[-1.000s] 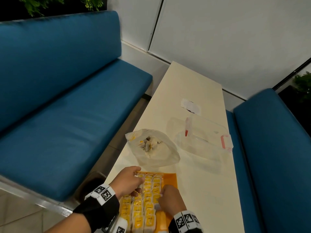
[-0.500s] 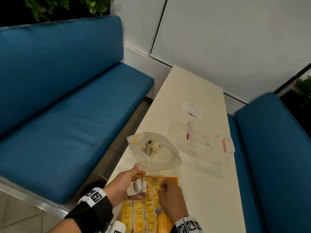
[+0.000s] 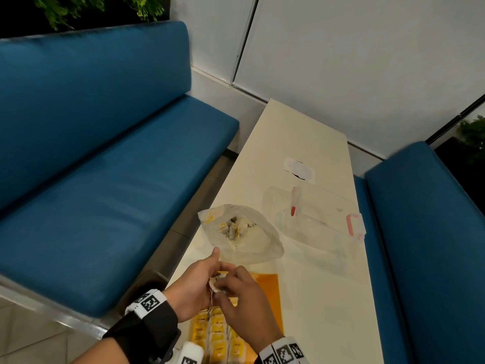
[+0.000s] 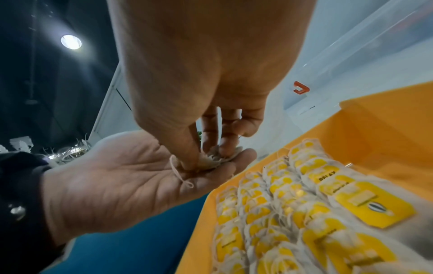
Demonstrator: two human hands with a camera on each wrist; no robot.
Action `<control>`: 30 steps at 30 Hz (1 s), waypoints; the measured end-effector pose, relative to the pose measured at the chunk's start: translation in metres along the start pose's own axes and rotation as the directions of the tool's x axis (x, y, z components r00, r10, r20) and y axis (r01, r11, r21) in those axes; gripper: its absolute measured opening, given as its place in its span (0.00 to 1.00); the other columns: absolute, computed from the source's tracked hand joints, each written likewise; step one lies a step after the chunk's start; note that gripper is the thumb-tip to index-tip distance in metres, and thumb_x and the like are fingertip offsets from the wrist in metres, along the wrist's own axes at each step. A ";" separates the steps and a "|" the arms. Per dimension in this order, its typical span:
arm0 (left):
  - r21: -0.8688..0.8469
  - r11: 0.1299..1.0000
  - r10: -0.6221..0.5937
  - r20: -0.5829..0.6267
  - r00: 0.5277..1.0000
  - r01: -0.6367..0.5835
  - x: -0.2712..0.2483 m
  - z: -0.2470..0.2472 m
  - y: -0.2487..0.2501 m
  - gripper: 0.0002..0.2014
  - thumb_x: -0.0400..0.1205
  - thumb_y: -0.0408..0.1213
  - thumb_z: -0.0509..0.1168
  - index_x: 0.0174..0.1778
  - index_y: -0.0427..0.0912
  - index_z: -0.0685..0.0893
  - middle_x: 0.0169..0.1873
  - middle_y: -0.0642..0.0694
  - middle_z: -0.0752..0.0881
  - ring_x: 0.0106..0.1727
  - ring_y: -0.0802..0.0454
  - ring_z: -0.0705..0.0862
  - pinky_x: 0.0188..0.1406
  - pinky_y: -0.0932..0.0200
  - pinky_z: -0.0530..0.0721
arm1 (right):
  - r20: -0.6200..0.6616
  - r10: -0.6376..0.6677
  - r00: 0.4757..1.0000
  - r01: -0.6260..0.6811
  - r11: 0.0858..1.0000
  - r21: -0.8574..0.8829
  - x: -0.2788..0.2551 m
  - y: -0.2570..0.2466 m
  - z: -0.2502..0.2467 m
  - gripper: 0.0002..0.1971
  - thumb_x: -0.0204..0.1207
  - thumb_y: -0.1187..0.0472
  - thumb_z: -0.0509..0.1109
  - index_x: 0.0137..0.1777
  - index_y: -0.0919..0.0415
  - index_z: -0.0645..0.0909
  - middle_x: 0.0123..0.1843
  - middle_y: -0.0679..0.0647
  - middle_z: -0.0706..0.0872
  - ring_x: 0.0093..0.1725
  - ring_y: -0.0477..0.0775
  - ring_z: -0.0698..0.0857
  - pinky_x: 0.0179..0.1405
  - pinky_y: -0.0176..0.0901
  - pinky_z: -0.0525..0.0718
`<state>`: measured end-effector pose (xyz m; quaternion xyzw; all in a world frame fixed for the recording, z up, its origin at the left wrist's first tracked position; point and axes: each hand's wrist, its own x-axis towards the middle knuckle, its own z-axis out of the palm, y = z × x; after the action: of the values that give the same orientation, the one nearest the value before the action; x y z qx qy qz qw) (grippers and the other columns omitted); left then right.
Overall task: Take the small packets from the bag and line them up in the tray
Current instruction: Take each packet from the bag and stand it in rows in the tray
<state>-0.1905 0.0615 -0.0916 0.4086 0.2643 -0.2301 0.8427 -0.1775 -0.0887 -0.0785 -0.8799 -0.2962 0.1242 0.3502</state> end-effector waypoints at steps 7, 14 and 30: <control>0.047 0.998 0.044 0.090 0.995 -0.049 -0.004 -0.006 0.001 0.29 0.88 0.61 0.56 0.65 0.40 0.89 0.58 0.34 0.90 0.57 0.43 0.89 0.64 0.43 0.85 | -0.138 0.159 0.978 -0.139 0.980 0.144 0.005 -0.002 -0.013 0.05 0.77 0.59 0.75 0.45 0.46 0.89 0.45 0.42 0.83 0.45 0.43 0.85 0.43 0.25 0.78; 0.279 0.931 0.231 0.049 0.972 -0.236 -0.005 -0.012 -0.004 0.08 0.81 0.38 0.76 0.51 0.38 0.92 0.51 0.37 0.93 0.52 0.44 0.93 0.52 0.51 0.90 | -0.141 0.369 0.918 -0.265 0.841 0.472 0.010 0.002 -0.033 0.04 0.79 0.69 0.73 0.43 0.62 0.86 0.30 0.54 0.87 0.28 0.45 0.83 0.31 0.35 0.79; 0.355 0.915 0.232 -0.077 0.970 -0.191 0.009 -0.004 -0.011 0.15 0.86 0.30 0.69 0.67 0.49 0.85 0.57 0.35 0.87 0.45 0.38 0.95 0.45 0.48 0.94 | 0.030 0.497 0.867 -0.476 0.810 0.344 -0.002 0.033 -0.060 0.03 0.78 0.69 0.71 0.43 0.66 0.84 0.28 0.60 0.87 0.27 0.52 0.82 0.25 0.43 0.75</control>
<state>-0.1916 0.0574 -0.1057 0.5888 0.2231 -0.1560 0.7611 -0.1388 -0.1415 -0.0579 -0.8557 -0.0245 0.2318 0.4620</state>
